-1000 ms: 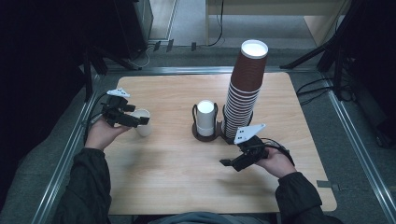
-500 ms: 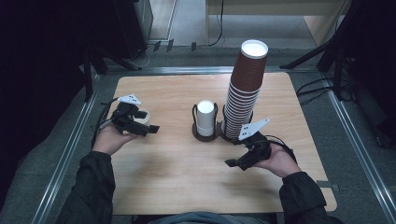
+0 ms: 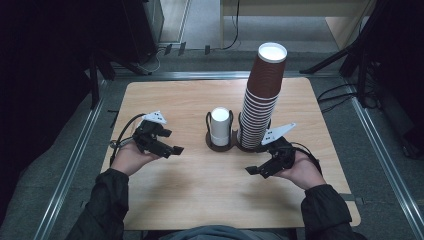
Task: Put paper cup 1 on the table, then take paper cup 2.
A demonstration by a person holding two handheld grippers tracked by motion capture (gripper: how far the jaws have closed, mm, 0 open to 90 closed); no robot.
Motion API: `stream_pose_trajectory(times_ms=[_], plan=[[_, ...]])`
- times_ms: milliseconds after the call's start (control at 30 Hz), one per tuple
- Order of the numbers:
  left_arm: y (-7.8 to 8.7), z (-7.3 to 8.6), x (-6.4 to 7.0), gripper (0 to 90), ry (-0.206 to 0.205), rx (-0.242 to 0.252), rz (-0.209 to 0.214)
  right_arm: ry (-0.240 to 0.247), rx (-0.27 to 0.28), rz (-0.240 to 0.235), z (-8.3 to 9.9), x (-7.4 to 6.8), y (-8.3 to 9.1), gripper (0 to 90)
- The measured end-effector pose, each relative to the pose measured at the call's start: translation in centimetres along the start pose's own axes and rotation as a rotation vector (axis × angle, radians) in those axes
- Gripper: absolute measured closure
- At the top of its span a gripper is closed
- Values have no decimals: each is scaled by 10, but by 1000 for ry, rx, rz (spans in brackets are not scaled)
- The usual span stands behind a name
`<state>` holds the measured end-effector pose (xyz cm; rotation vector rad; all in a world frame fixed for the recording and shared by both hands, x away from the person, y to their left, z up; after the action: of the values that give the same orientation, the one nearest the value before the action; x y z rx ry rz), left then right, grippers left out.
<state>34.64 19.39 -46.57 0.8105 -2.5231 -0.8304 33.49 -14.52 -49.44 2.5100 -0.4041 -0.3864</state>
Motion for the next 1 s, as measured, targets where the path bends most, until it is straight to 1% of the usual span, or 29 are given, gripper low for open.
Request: stream_pose_trajectory(times_ms=[100,167,200,333,500,600,667,700,767,833,900,933,1000], plan=[[-5,3,4,131,3,-11,16,4,3,16,-3,0,4,148],[-7,4,7,131,0,-16,31,-5,20,15,-6,0,8,148],[-9,5,8,131,-3,-22,31,-13,27,15,-7,0,9,148],[-13,6,11,131,-9,-28,44,-9,23,29,-11,2,16,152],[-15,5,14,131,-6,-20,55,0,21,29,-16,5,24,155],[-18,5,16,131,-11,-24,59,-2,23,30,-23,8,35,156],[-19,5,18,131,-19,-30,68,3,10,41,-29,9,43,157],[-19,4,18,130,-20,-32,71,-3,1,50,-32,10,48,157],[-19,3,18,130,-23,-26,80,-1,5,54,-37,11,55,157],[-20,4,19,130,-17,-25,78,8,11,62,-42,12,63,157],[-22,6,20,130,-9,-33,82,17,11,68,-48,14,73,157],[-23,8,22,130,-11,-38,86,16,7,70,-50,15,75,157],[-24,9,24,130,-16,-53,92,27,-8,89,-56,18,83,156]])
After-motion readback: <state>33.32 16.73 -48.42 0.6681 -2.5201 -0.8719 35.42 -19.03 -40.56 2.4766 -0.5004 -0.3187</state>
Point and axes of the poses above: each handheld gripper's, and its own axes: y roughly backward along the jaws, z roughly out of its underside, x roughly to its right, the point moved 4 cm from there along -y, roughly forward along the jaws, and after that the axes turned 10 degrees about x, right-handed, at the moved point
